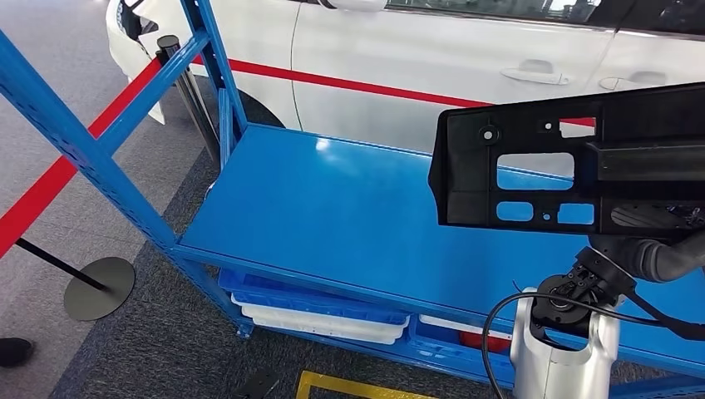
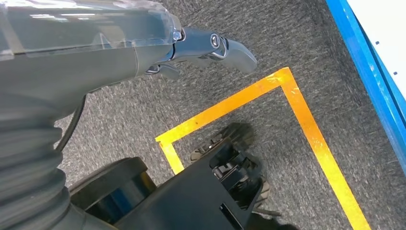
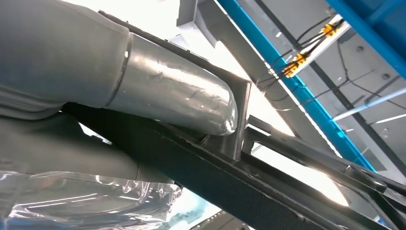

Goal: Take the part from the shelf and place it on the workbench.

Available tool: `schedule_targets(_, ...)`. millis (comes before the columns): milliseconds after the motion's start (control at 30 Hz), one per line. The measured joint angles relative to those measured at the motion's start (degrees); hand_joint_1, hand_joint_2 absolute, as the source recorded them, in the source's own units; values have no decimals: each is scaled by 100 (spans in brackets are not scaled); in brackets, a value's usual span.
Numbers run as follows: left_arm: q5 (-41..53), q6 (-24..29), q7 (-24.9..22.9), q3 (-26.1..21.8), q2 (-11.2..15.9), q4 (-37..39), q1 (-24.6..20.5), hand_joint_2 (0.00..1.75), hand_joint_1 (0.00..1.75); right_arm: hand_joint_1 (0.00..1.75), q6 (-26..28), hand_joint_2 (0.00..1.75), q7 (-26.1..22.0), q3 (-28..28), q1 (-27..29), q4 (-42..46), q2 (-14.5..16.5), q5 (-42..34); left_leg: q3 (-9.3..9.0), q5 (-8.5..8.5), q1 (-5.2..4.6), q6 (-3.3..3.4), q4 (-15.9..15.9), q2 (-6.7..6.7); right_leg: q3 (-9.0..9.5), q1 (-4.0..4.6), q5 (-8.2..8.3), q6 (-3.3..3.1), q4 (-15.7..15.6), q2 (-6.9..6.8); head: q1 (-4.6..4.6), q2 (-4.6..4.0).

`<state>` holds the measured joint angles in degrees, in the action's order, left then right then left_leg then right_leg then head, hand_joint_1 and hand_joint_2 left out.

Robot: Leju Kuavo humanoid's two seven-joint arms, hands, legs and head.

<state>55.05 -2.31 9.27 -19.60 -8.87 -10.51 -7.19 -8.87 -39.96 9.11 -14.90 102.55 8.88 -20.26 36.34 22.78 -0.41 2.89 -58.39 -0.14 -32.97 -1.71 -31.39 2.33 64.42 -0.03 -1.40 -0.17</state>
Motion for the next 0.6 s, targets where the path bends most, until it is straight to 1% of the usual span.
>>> schedule_targets(33, 1, -3, 1, -2, -3, 0, -2, 175, 0, 175, 4, 0, -1, 1, 5, 22, 9, 14, 33, -1, -1, -31, -40, -6, 146, 9, 124, -16, -284, 9, 0, 0)
schedule_targets(67, 2, -4, 2, -4, -3, 0, -2, 175, 0, 175, 9, 0, -2, 1, 11, 38, 18, 26, 57, -10, -4, -70, -69, -12, 223, 19, 185, -37, -456, 19, 0, 0)
schedule_targets(100, 2, -4, 3, -7, -3, 0, -2, 175, 0, 175, 12, 0, -3, 1, 15, 49, 28, 35, 78, -32, -8, -113, -82, -17, 222, 37, 197, -68, -498, 29, 0, 0)
schedule_targets(133, 3, -5, 4, -11, -4, 0, 1, 175, 0, 175, 18, 0, -4, 2, 20, 60, 37, 40, 93, -62, -14, -157, -82, -23, 188, 52, 247, -106, -486, 39, 0, 0)
schedule_targets(167, 3, -5, 5, -17, -3, 0, 5, 175, 0, 175, 22, 0, -4, 2, 19, 67, 47, 44, 111, -76, -11, -200, -85, -25, 159, 42, 269, -147, -503, 32, 0, 0)
schedule_targets(200, 3, -5, 6, -22, -2, 0, 9, 175, 0, 175, 22, 0, -5, 1, 17, 73, 60, 47, 147, -26, -3, -242, -118, -24, 121, 36, 305, -198, -513, 24, -1, 0)
schedule_targets(233, 3, -5, 7, -26, -1, 0, 14, 175, 0, 175, 21, 0, -5, 0, 17, 80, 73, 51, 203, 113, 8, -282, -229, -23, 77, 26, 354, -250, -524, 15, -1, 0)
schedule_targets(267, 3, -5, 8, -28, 1, 0, 15, 175, 0, 175, 14, 0, -5, -1, 15, 84, 88, 59, 287, 344, 26, -317, -455, -20, 21, 19, 407, -290, -532, 5, -1, 0)
schedule_targets(300, 3, -5, 11, -30, 0, 0, 13, 175, 0, 175, 1, 0, -4, -2, 14, 86, 104, 74, 394, 629, 43, -349, -795, -17, -42, 24, 458, -314, -531, 1, -1, 0)
schedule_targets(333, 3, -5, 14, -33, -1, 0, 11, 175, 0, 175, -15, 0, -4, -1, 14, 87, 117, 96, 492, 882, 58, -375, -1181, -16, -109, 29, 510, -325, -529, -2, -1, 0)
schedule_targets(367, 5, -5, 17, -36, -1, 0, 8, 175, 0, 175, -30, 0, -4, -1, 14, 87, 129, 124, 546, 1040, 72, -395, -1515, -16, -179, 35, 564, -325, -527, -5, -1, 0)
schedule_targets(400, 7, -6, 20, -40, -1, 0, 6, 175, 0, 175, -43, 0, -4, 0, 12, 86, 141, 152, 525, 1072, 82, -405, -1701, -16, -249, 39, 617, -320, -524, -7, -1, 0)
schedule_targets(433, 10, -7, 21, -46, 0, 0, 3, 175, 0, 175, -49, 0, -4, 1, 9, 86, 149, 175, 410, 993, 88, -405, -1687, -16, -314, 41, 667, -313, -522, -8, -1, 0)
schedule_targets(467, 13, -8, 22, -52, 1, 0, -4, 175, 0, 175, -49, 0, -4, 1, 2, 86, 156, 192, 178, 848, 91, -390, -1449, -16, -376, 43, 720, -300, -521, -8, 0, 0)
schedule_targets(500, 16, -9, 22, -60, 1, 0, -15, 175, 0, 175, -49, 0, -4, 1, -6, 88, 162, 208, -133, 727, 90, -363, -1058, -17, -426, 44, 769, -286, -520, -7, -1, 0)
schedule_targets(533, 19, -10, 22, -68, 2, -1, -28, 175, 0, 175, -49, 0, -4, 3, -13, 95, 166, 223, -464, 691, 76, -328, -592, -18, -467, 51, 817, -263, -519, -6, -1, 0)
schedule_targets(567, 22, -12, 24, -75, 2, -1, -39, 175, 0, 175, -55, 0, -4, 4, -18, 104, 169, 240, -719, 687, 60, -298, -218, -21, -488, 51, 869, -232, -533, -9, -1, 0)
schedule_targets(600, 27, -16, 27, -81, 2, -2, -44, 175, 0, 175, -63, 0, -4, 6, -20, 114, 176, 255, -855, 713, 37, -267, 16, -25, -493, 46, 918, -199, -552, -13, -1, 0)
